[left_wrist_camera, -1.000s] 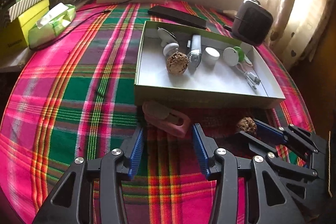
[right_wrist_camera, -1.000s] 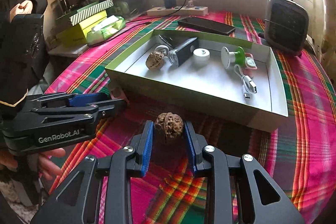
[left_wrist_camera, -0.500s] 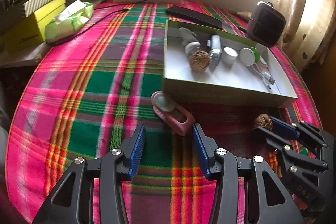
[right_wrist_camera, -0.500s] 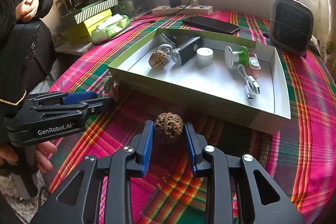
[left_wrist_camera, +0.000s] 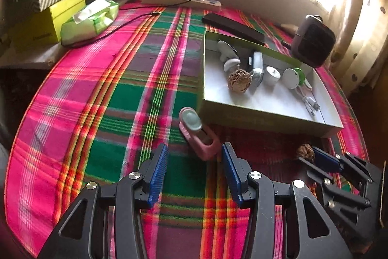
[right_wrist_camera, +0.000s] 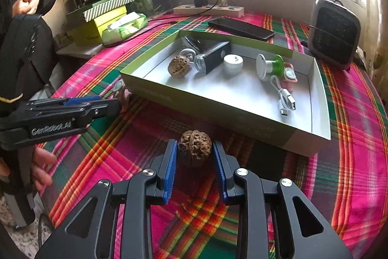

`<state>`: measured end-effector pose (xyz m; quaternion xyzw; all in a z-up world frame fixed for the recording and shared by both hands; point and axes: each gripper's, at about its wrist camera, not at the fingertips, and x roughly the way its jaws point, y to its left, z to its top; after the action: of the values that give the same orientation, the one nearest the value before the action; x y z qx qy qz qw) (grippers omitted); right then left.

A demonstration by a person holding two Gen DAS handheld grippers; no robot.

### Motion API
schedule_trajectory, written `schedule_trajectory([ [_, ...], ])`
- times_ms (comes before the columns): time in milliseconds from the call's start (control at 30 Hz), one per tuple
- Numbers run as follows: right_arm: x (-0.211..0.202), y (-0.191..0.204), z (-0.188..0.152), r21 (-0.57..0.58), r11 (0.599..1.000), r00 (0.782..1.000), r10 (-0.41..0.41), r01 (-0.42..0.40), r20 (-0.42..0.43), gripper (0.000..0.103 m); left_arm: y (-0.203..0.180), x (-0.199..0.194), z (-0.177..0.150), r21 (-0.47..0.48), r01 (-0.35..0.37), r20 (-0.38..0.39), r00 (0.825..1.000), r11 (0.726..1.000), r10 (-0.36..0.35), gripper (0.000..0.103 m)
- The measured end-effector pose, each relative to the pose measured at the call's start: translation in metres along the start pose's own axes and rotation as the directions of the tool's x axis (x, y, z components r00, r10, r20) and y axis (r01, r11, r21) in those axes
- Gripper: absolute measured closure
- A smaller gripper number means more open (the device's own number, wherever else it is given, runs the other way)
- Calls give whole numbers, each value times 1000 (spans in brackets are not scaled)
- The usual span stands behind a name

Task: Organize objects
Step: 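Grasp the pink-and-white clip with the left tool while the right holds the walnut, then lift and carry the clip and walnut over the box with both tools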

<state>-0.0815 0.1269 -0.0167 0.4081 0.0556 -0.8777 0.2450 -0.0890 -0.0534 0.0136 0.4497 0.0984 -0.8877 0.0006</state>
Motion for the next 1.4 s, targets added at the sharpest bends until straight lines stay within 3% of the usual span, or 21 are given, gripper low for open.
schedule_trajectory([
  [600, 5, -1, 1, 3, 1000, 1000, 8, -8, -23, 73, 7, 12, 12, -1, -59, -7, 998, 998, 59, 59],
  [833, 5, -1, 1, 1, 1000, 1000, 5, -5, -23, 73, 28, 7, 11, -8, -125, -7, 992, 992, 125, 59],
  [933, 6, -2, 1, 5, 1000, 1000, 4, -4, -23, 73, 30, 7, 12, -10, -101, -6, 995, 995, 101, 59],
  [1400, 5, -4, 1, 5, 1000, 1000, -6, 6, -23, 73, 21, 21, 23, 126, -99, 18, 995, 987, 97, 59],
])
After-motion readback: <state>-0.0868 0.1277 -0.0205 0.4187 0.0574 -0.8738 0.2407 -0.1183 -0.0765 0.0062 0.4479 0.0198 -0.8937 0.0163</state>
